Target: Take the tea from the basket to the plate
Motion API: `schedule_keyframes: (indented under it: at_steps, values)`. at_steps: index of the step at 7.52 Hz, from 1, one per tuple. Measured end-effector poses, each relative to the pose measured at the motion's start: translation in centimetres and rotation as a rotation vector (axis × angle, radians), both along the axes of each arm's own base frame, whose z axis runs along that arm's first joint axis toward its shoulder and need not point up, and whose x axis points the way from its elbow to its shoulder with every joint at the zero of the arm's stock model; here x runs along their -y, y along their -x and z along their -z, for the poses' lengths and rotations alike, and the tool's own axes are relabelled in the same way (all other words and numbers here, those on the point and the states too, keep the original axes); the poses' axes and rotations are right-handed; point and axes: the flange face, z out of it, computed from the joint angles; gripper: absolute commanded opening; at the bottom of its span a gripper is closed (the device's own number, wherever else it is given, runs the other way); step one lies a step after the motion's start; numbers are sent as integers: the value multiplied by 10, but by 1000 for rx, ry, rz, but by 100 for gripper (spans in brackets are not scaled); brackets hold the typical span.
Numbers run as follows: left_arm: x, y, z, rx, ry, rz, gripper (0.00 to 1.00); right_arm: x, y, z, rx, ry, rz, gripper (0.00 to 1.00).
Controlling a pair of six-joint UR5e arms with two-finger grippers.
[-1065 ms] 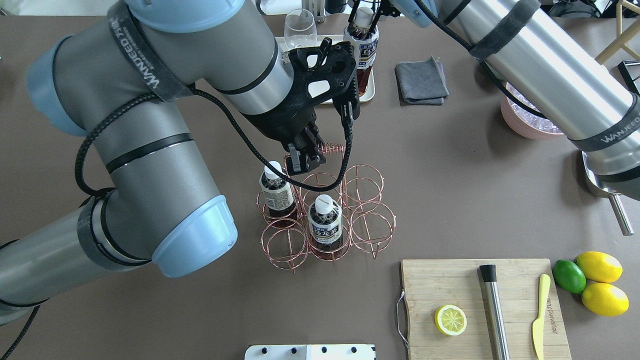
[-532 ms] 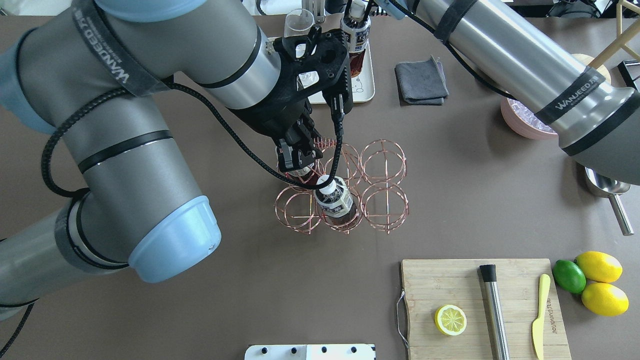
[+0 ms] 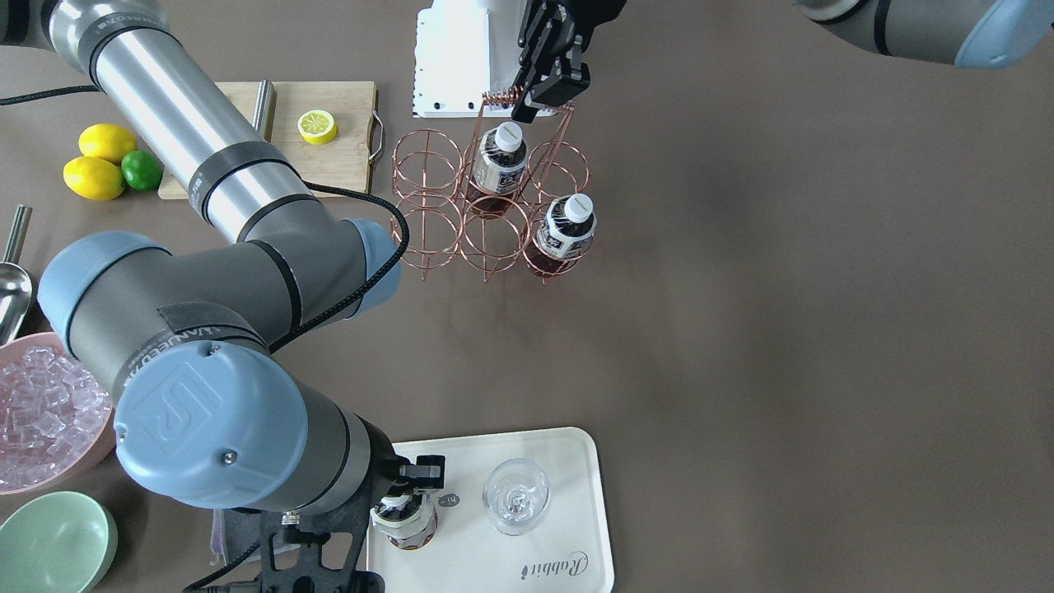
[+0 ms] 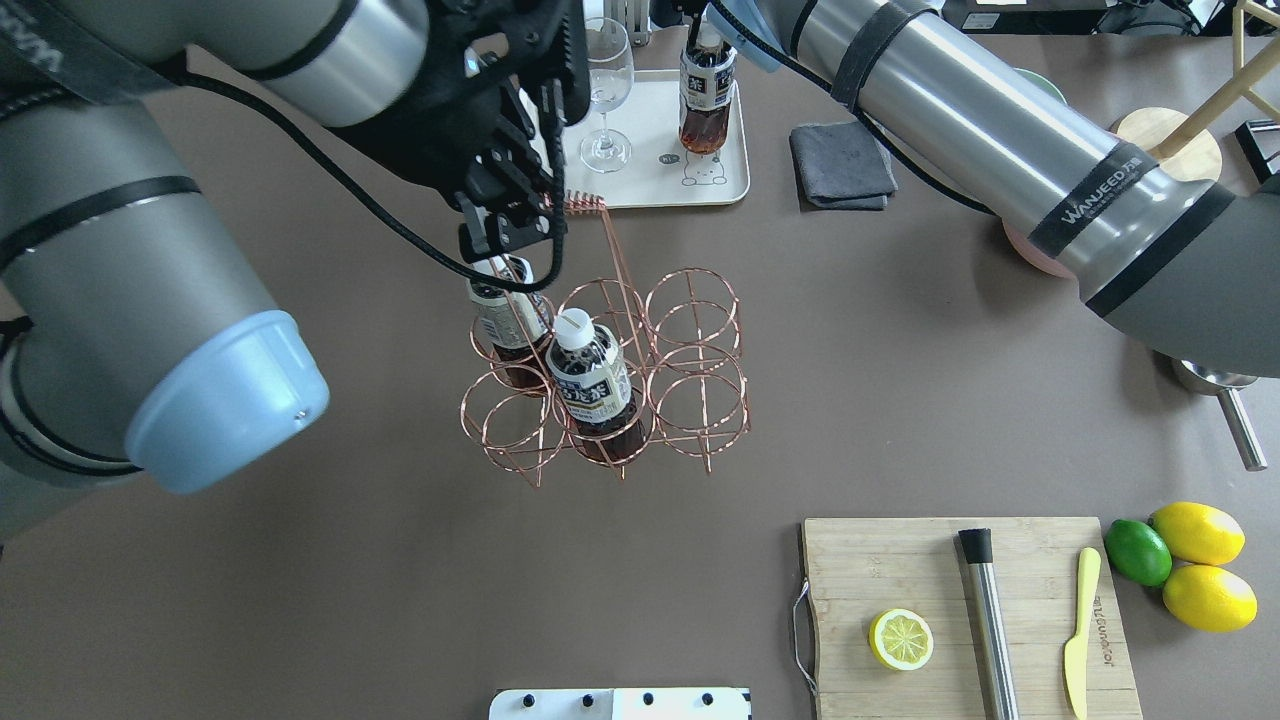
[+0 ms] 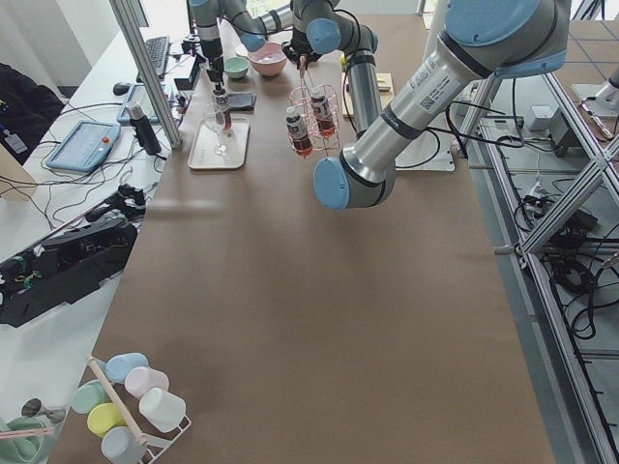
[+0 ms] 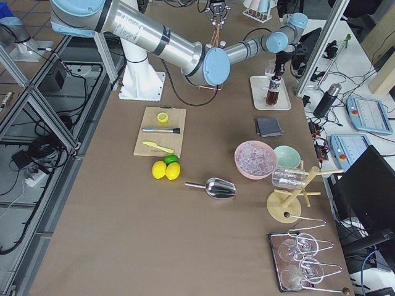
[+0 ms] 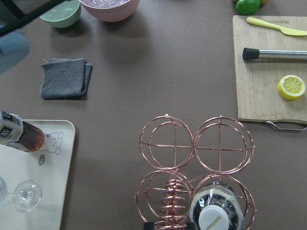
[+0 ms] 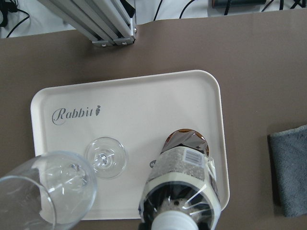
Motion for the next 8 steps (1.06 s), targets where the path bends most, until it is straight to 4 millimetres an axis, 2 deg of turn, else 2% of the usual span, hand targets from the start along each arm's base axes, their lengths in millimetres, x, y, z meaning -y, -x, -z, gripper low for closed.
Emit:
schedule_keyframes:
  at_steps: [1, 2, 4, 5, 7, 8]
  values:
    - [7, 27, -14, -2, 13, 26, 0, -2, 6, -1, -10, -13, 5, 89]
    - [14, 55, -32, -5, 35, 43, 0, -2, 8, -1, -14, -17, 7, 100]
    - [26, 114, -68, 1, 42, 62, 0, -4, 12, -1, -17, -16, 13, 100]
    - [35, 144, -86, 5, 43, 71, 0, -4, 11, 6, -13, -19, 15, 100]
    - [52, 204, -134, 29, 46, 93, 0, -14, -1, 33, 2, -29, 36, 100]
    - [58, 235, -162, 51, 38, 111, 0, -27, -17, 34, -5, -39, 56, 100]
